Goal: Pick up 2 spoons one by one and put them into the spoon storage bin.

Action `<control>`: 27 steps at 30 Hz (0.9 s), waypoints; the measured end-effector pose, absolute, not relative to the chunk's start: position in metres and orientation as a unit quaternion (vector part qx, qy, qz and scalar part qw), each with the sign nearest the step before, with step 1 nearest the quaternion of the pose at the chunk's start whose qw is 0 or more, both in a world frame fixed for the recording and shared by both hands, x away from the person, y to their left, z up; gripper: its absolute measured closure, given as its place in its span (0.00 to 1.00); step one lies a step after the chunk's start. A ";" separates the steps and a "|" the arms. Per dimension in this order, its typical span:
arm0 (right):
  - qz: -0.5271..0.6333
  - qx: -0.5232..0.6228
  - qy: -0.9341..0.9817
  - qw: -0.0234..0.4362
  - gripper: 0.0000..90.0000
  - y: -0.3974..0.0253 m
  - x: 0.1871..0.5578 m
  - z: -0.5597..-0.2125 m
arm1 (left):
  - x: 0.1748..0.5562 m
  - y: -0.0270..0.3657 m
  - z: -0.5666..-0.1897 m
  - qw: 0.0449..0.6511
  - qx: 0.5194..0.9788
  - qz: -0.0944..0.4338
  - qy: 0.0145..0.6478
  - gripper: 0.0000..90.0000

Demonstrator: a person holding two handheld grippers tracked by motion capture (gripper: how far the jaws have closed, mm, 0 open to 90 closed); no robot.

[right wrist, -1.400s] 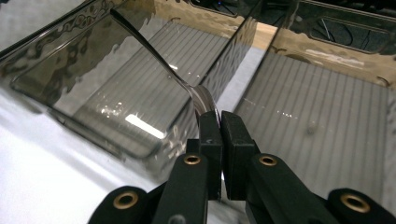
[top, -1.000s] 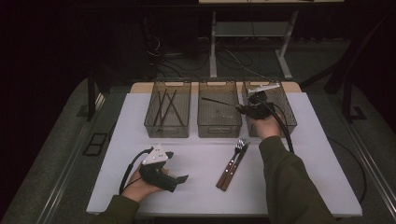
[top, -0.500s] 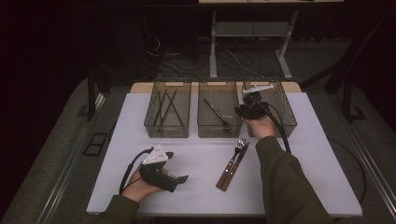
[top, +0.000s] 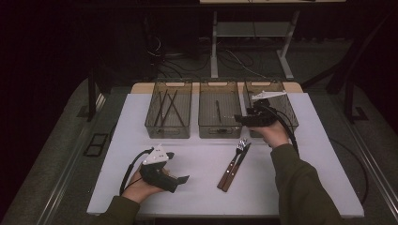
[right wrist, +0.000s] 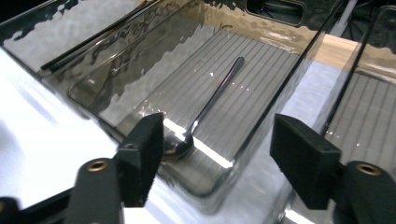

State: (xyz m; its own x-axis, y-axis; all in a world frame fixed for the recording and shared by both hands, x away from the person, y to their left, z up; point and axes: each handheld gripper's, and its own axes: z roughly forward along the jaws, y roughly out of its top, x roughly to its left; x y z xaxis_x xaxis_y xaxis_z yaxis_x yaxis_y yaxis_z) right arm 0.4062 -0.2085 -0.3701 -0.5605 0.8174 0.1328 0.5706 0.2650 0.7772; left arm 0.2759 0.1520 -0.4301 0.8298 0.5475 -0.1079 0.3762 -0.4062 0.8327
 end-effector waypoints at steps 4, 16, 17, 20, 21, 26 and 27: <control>0.415 0.431 0.787 0.147 0.29 -0.215 0.392 -0.372 | 0.277 0.153 -0.430 0.469 0.833 0.092 0.279 0.00; 0.451 0.390 0.792 0.132 0.18 -0.235 0.343 -0.388 | 0.277 0.153 -0.430 0.464 0.835 0.092 0.281 0.00; 0.449 0.388 0.793 0.134 0.18 -0.237 0.339 -0.391 | 0.277 0.153 -0.430 0.464 0.835 0.092 0.281 0.00; 0.440 0.384 0.800 0.135 0.18 -0.243 0.327 -0.400 | 0.277 0.155 -0.429 0.461 0.838 0.094 0.278 0.00; 0.439 0.384 0.801 0.137 0.18 -0.245 0.325 -0.402 | 0.277 0.155 -0.429 0.460 0.838 0.094 0.278 0.00; 0.445 0.401 0.789 0.137 0.18 -0.262 0.308 -0.417 | 0.277 0.155 -0.428 0.460 0.837 0.099 0.277 0.01; 0.447 0.400 0.788 0.138 0.18 -0.265 0.305 -0.420 | 0.277 0.156 -0.428 0.460 0.838 0.099 0.278 0.01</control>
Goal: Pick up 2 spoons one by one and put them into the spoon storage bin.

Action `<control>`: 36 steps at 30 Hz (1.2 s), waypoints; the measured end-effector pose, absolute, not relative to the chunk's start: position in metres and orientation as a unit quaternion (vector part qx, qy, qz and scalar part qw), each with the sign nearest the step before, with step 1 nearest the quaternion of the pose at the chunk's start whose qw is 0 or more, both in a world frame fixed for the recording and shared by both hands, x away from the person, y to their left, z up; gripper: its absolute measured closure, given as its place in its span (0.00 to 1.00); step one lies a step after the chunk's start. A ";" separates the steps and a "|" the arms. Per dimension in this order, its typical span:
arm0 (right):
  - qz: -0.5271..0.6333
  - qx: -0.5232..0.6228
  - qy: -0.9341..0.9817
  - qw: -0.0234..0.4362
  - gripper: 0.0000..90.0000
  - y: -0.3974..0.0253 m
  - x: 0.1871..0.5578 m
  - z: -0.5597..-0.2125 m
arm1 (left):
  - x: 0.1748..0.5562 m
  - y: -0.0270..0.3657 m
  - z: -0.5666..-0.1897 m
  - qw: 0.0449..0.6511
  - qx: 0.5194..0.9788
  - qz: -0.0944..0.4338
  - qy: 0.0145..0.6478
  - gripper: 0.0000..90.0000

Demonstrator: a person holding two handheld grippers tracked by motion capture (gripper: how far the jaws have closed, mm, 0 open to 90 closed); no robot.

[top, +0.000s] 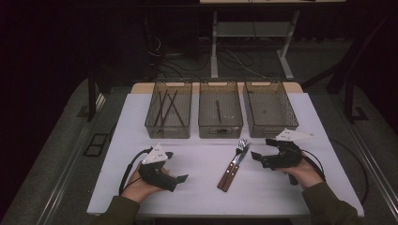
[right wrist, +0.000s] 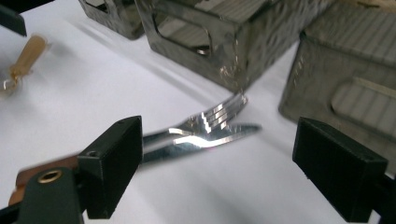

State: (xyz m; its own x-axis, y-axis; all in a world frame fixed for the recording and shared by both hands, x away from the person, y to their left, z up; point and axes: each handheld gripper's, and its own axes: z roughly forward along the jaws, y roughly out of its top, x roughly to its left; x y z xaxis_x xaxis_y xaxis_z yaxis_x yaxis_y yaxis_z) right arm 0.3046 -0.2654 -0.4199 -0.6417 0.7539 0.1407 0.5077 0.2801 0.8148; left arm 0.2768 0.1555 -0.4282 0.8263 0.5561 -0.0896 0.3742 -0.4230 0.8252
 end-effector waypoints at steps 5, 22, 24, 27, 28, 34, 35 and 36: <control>0.447 0.410 0.783 0.139 0.18 -0.278 0.289 -0.430 | 0.277 0.157 -0.427 0.456 0.839 0.094 0.280 0.05; 0.446 0.393 0.792 0.139 0.18 -0.287 0.260 -0.444 | 0.290 0.171 -0.421 0.412 0.850 0.139 0.297 0.45; 0.444 0.392 0.794 0.138 0.18 -0.287 0.260 -0.444 | 0.296 0.178 -0.421 0.401 0.848 0.148 0.315 0.58; 0.441 0.390 0.796 0.139 0.18 -0.286 0.260 -0.444 | 0.306 0.190 -0.422 0.378 0.848 0.156 0.337 0.73; 0.442 0.391 0.795 0.138 0.18 -0.286 0.260 -0.444 | 0.309 0.193 -0.423 0.372 0.847 0.158 0.346 0.77; 0.439 0.392 0.796 0.138 0.18 -0.286 0.260 -0.445 | 0.318 0.209 -0.424 0.352 0.846 0.160 0.367 0.95; 0.440 0.392 0.796 0.138 0.18 -0.287 0.260 -0.444 | 0.317 0.209 -0.424 0.352 0.847 0.156 0.366 0.97; 0.440 0.392 0.796 0.139 0.18 -0.286 0.260 -0.444 | 0.315 0.209 -0.423 0.350 0.852 0.151 0.360 0.99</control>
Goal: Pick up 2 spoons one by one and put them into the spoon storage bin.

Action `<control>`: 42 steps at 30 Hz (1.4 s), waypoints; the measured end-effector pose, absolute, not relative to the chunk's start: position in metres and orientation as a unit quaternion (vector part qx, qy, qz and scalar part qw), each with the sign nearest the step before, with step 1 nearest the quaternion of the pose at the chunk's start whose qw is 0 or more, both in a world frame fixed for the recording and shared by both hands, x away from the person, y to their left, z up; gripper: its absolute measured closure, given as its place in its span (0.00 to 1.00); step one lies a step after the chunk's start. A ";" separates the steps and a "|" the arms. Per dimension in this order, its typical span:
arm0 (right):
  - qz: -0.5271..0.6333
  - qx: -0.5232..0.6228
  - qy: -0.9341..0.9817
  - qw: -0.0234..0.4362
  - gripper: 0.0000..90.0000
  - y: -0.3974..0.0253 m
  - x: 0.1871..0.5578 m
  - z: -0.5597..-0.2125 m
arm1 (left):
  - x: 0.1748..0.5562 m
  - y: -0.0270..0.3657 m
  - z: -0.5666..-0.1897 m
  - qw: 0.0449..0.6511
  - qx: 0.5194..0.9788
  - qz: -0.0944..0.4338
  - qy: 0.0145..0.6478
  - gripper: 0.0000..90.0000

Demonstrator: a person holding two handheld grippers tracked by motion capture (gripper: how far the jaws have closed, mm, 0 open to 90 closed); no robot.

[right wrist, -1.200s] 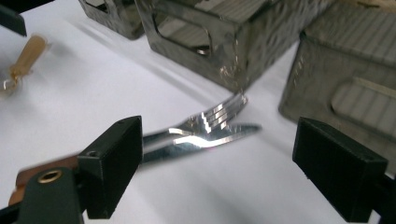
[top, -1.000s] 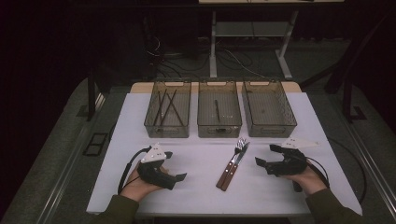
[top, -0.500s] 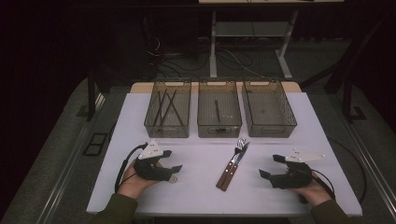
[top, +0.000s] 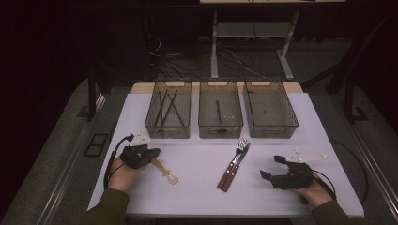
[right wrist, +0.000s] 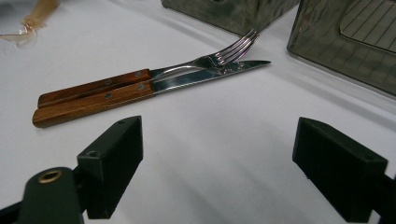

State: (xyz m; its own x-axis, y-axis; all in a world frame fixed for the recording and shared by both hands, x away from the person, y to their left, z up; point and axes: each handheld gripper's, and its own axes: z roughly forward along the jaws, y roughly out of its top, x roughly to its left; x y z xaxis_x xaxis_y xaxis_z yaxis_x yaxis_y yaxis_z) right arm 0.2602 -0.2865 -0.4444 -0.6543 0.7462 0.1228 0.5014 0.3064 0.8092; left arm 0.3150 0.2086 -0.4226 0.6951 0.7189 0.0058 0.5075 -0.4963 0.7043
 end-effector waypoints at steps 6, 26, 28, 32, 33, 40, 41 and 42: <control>0.439 0.393 0.796 0.140 0.18 -0.288 0.260 -0.444 | 0.291 0.200 -0.421 0.354 0.867 0.119 0.329 1.00; 0.433 0.392 0.800 0.140 0.18 -0.286 0.260 -0.444 | 0.270 0.189 -0.434 0.335 0.886 0.076 0.311 1.00; 0.433 0.392 0.800 0.141 0.18 -0.286 0.260 -0.445 | 0.271 0.188 -0.435 0.338 0.885 0.074 0.311 1.00; 0.432 0.391 0.800 0.141 0.18 -0.286 0.260 -0.445 | 0.274 0.186 -0.436 0.333 0.890 0.076 0.303 1.00; 0.433 0.393 0.799 0.140 0.18 -0.286 0.260 -0.445 | 0.274 0.184 -0.437 0.334 0.888 0.075 0.307 1.00; 0.431 0.393 0.799 0.142 0.18 -0.285 0.260 -0.445 | 0.284 0.176 -0.438 0.327 0.893 0.076 0.300 1.00; 0.431 0.394 0.799 0.142 0.18 -0.285 0.260 -0.445 | 0.287 0.176 -0.438 0.328 0.894 0.079 0.294 1.00; 0.431 0.394 0.799 0.141 0.18 -0.285 0.260 -0.445 | 0.287 0.174 -0.439 0.330 0.891 0.078 0.301 1.00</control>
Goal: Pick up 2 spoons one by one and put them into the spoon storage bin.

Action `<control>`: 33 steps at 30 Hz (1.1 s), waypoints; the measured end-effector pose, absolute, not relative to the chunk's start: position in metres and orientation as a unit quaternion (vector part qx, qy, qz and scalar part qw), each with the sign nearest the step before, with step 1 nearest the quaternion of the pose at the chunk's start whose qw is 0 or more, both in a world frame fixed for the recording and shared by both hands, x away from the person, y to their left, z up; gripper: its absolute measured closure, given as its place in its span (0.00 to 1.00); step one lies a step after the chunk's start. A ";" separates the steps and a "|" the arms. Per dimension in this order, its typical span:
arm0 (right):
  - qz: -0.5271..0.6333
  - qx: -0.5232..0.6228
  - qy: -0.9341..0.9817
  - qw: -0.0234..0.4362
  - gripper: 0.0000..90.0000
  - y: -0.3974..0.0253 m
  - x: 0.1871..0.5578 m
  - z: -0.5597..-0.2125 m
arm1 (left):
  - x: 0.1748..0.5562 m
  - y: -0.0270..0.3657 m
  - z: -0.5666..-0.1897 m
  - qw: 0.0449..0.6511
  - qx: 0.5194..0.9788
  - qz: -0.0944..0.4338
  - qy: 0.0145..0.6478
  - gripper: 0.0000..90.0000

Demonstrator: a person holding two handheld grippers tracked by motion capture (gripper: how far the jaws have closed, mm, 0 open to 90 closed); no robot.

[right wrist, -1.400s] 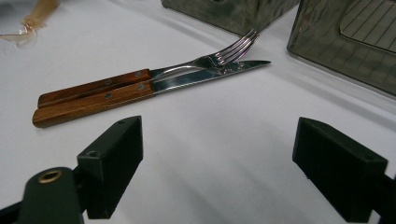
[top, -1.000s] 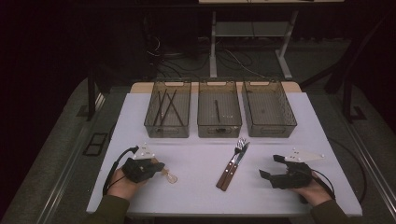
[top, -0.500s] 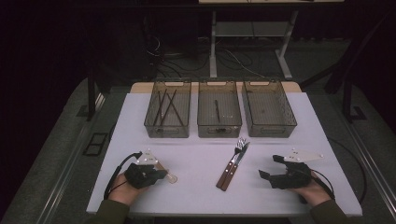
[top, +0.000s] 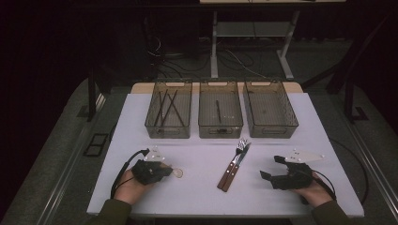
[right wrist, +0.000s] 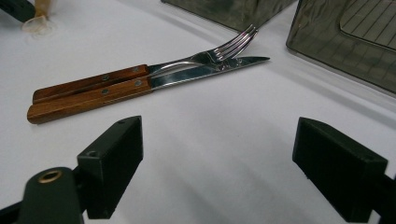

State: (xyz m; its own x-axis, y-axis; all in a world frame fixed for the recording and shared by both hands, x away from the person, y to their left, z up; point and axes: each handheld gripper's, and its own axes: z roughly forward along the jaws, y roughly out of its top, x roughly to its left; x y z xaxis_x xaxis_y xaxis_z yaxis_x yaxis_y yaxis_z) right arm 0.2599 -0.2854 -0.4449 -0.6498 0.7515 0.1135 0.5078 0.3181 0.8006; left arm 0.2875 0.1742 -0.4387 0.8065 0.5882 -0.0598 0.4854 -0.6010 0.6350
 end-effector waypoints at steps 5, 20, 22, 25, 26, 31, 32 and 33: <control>0.429 0.394 0.801 0.140 0.18 -0.285 0.261 -0.446 | 0.296 0.172 -0.440 0.335 0.890 0.080 0.301 1.00; 0.430 0.391 0.802 0.139 0.18 -0.283 0.261 -0.447 | 0.326 0.163 -0.442 0.334 0.882 0.101 0.316 1.00; 0.431 0.392 0.801 0.137 0.18 -0.283 0.261 -0.447 | 0.328 0.162 -0.442 0.333 0.882 0.105 0.317 1.00; 0.433 0.392 0.800 0.135 0.18 -0.283 0.261 -0.447 | 0.331 0.163 -0.443 0.336 0.880 0.104 0.320 1.00; 0.433 0.393 0.800 0.134 0.18 -0.283 0.262 -0.447 | 0.331 0.163 -0.443 0.339 0.878 0.102 0.323 1.00; 0.435 0.393 0.799 0.135 0.18 -0.282 0.262 -0.446 | 0.329 0.166 -0.438 0.353 0.872 0.104 0.322 1.00; 0.434 0.394 0.799 0.134 0.18 -0.282 0.262 -0.446 | 0.329 0.168 -0.435 0.361 0.869 0.106 0.322 1.00; 0.434 0.394 0.799 0.135 0.18 -0.282 0.262 -0.446 | 0.328 0.170 -0.431 0.368 0.865 0.109 0.323 0.99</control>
